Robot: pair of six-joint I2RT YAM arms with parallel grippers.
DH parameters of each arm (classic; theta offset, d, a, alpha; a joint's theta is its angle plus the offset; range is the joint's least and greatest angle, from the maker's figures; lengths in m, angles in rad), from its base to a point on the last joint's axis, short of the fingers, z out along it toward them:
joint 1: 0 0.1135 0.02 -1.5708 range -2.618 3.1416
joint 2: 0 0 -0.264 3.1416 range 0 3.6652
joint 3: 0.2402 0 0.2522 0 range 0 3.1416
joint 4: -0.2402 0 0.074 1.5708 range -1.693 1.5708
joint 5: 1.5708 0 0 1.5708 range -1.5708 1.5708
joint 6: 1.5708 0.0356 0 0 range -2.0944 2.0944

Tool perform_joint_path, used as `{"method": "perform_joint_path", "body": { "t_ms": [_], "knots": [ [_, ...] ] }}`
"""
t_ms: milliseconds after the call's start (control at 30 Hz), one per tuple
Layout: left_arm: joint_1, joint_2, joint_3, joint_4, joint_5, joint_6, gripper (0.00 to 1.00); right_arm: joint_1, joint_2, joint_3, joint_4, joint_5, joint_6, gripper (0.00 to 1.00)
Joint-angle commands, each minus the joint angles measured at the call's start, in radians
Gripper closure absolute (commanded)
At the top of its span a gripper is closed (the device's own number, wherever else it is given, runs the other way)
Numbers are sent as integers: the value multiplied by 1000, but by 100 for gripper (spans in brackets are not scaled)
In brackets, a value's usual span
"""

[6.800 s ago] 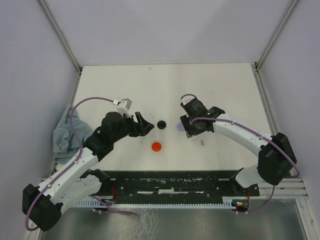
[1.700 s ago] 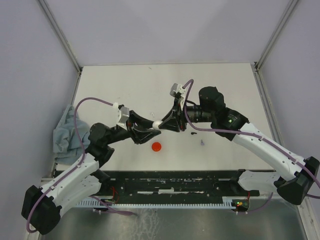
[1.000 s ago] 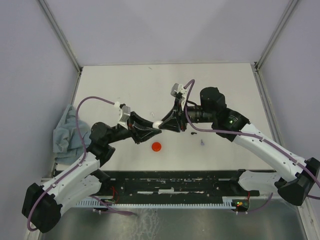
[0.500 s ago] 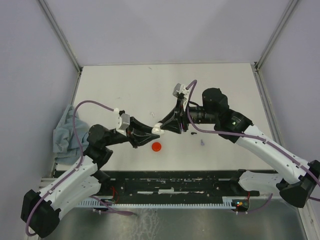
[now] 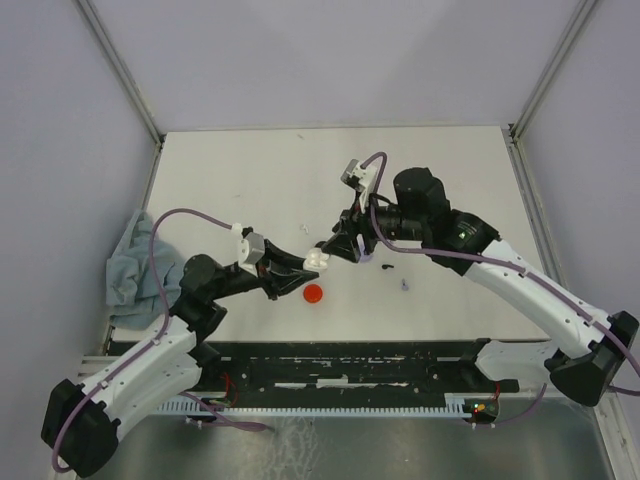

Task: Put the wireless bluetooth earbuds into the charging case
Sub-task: Open the charging case, then pick up the earbud from the center of the board.

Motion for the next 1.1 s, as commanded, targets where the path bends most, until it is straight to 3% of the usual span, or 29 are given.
{"method": "perform_joint_path", "body": {
  "t_ms": [0, 167, 300, 467, 733, 1067],
  "knots": [
    [0, -2, -51, 43, -172, 5, 97, -29, 40, 76, -96, 125, -2, 33],
    [8, -12, -37, -58, -262, 30, 97, -101, 119, 125, -180, 223, -4, 29],
    [15, -54, 19, -242, -308, 118, 97, -184, 207, 151, -203, 273, 4, 29],
    [25, -76, 51, -363, -365, 194, 97, -298, 328, 170, -157, 248, 20, 28],
    [30, -68, 53, -365, -408, 191, 97, -456, 552, 235, -64, 182, 47, 28],
    [31, -35, 56, -384, -445, 200, 97, -507, 851, 413, -55, 149, 69, 28]
  ]
}}
